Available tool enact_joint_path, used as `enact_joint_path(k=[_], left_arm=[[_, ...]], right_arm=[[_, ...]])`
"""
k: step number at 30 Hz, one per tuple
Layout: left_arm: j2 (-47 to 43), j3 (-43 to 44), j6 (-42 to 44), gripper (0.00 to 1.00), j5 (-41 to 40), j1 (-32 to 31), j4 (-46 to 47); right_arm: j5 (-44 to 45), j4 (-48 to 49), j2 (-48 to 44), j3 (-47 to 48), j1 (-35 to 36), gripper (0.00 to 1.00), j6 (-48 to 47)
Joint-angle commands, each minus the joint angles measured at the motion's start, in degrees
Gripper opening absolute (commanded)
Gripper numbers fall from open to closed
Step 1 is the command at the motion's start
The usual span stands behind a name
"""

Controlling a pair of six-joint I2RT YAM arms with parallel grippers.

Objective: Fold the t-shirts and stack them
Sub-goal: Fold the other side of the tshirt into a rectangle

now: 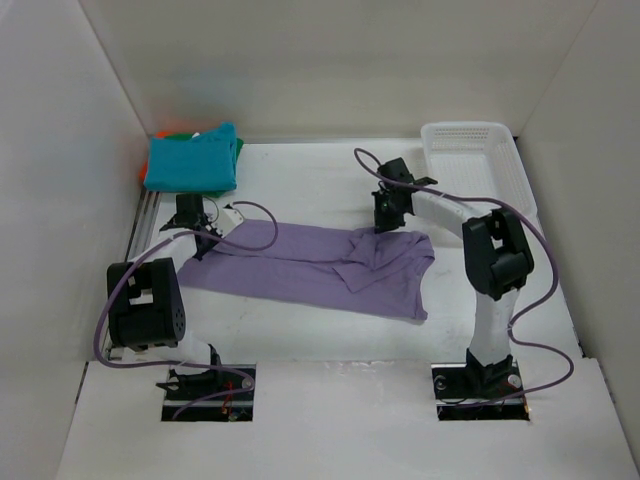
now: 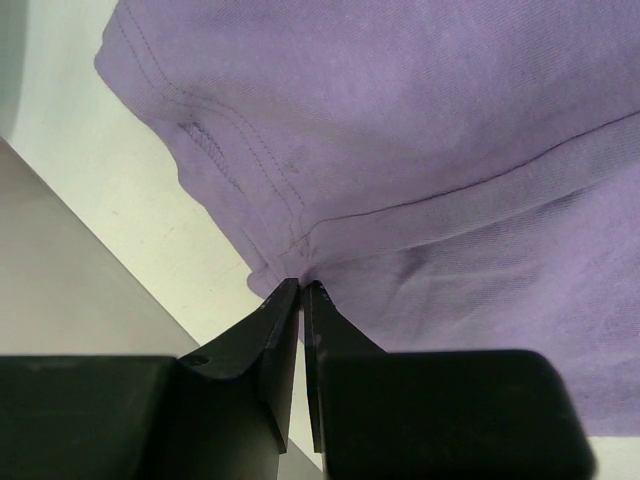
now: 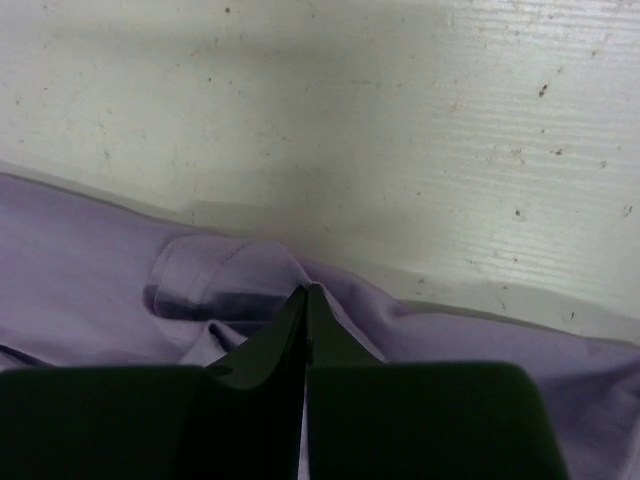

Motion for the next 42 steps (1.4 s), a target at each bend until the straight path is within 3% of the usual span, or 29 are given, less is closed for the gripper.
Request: enact_joint_path(k=[1,9,21,28,34,42], left_arm=[[0.09,2.53,-1.32,0.06,0.46,0.13,0.1],[-0.44,2.27,-1.32,0.06,0.46,0.48,-0.08],[-0.18,1.57,-1.32,0.06,-0.15,0.66,-0.17],[-0.18,1.74,-1.06,0.06,-0.24,0.83,-0.34],[-0.35,1.48,-1.32,0.06,-0.24,0.57,-0.34],[-1.05,0.95,-1.32,0.06,-0.24,0.39,-0.34]], right_arm=[[0.37,1.78,-5.48,-1.28,0.4,0.02,0.4],[1.6,1.43,-15.94,-8.48,1.45,0.0,1.98],[4.76,0.82,-35.98,-35.36,10.5,0.01,12.7],[5.03,0.64,-47.75,-44.78,12.44,0.25,17.36],[4.5,1.6,-55.5,-46.11,11.47,0.31,17.54],[2.14,-0.41,-50.94,-46.11,9.01,0.33,24.47]])
